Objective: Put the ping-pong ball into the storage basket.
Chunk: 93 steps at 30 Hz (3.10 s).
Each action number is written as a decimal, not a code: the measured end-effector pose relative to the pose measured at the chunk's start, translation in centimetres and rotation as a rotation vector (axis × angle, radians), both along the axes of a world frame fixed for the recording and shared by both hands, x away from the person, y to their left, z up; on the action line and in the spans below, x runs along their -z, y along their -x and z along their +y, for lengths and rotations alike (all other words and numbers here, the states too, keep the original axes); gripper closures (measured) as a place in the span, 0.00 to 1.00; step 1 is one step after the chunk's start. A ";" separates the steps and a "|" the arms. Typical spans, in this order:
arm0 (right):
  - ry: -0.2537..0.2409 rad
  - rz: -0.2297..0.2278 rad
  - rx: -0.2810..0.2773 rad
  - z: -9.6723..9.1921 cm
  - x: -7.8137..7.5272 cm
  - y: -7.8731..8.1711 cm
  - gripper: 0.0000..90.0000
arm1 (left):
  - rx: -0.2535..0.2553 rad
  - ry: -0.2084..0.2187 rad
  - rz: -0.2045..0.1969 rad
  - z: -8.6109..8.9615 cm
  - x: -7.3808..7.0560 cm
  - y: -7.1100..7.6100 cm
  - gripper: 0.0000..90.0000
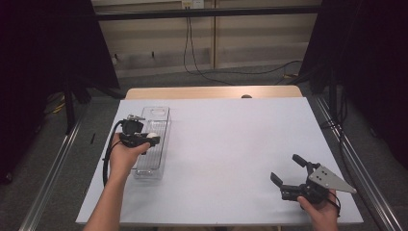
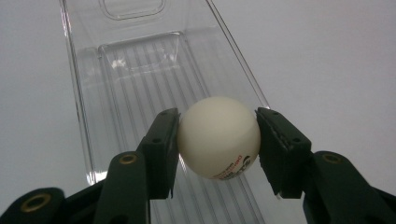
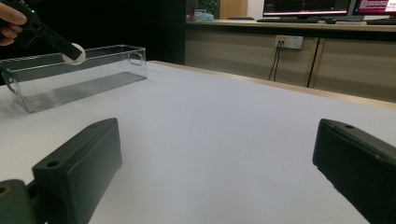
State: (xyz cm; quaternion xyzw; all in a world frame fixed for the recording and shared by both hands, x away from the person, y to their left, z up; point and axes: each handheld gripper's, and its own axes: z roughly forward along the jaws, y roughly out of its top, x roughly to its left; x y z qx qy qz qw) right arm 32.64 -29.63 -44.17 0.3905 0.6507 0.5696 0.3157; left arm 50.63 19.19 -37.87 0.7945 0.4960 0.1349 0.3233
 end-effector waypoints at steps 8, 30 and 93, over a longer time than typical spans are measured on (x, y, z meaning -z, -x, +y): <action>0.001 -0.003 0.001 0.0 0.0 0.0 0.01 | -0.003 0.005 0.004 0.0 0.3 0.0 0.57; 0.001 -0.005 -0.002 0.0 0.0 0.0 0.01 | -0.010 -0.008 0.012 0.1 0.9 0.0 0.56; 0.009 -0.003 -0.003 0.0 0.0 0.0 0.01 | -0.073 0.046 -0.100 1.4 0.2 1.9 0.21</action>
